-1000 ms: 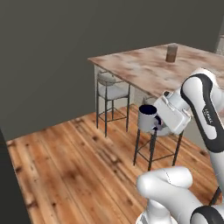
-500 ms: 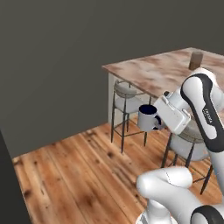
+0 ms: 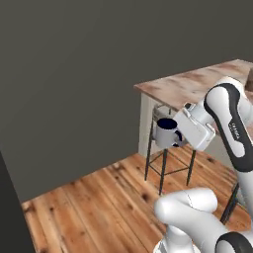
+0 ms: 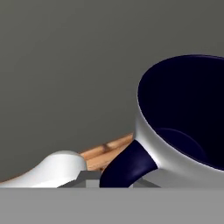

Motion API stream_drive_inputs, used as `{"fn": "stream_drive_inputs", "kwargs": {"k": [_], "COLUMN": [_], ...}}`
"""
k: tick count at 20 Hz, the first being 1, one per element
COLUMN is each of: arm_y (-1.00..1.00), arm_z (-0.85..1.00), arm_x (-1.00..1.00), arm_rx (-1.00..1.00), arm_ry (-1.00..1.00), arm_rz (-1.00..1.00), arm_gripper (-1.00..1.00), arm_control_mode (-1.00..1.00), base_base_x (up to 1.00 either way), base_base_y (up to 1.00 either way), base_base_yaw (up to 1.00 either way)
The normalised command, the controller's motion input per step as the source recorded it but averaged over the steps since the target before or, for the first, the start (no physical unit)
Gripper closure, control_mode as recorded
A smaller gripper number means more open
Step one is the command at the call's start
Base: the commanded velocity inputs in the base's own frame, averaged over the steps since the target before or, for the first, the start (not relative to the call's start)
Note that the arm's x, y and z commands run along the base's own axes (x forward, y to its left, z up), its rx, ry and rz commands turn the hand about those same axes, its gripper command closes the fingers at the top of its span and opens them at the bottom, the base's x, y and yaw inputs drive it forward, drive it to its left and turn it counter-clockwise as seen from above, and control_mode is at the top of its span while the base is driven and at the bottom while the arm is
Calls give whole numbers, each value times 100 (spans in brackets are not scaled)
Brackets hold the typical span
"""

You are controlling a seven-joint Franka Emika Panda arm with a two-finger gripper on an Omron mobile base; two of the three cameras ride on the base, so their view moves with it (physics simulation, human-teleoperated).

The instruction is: Open the cabinet directly in front. Then move the liquor and the mug to the dining counter with the jar on it.

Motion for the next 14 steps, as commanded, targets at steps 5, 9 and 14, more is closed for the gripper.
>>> {"fn": "stream_drive_inputs", "kwargs": {"k": [5, 9, 14], "arm_y": [0, 0, 0], "arm_z": [0, 0, 0], "arm_x": [0, 0, 0], "arm_rx": [0, 0, 0], "arm_ry": [0, 0, 0], "arm_rz": [0, 0, 0], "arm_gripper": [100, 100, 100], "arm_control_mode": [100, 100, 100], "base_base_x": [100, 100, 88], "base_base_y": [65, 39, 10], "base_base_yaw": [-11, -42, -62]}}
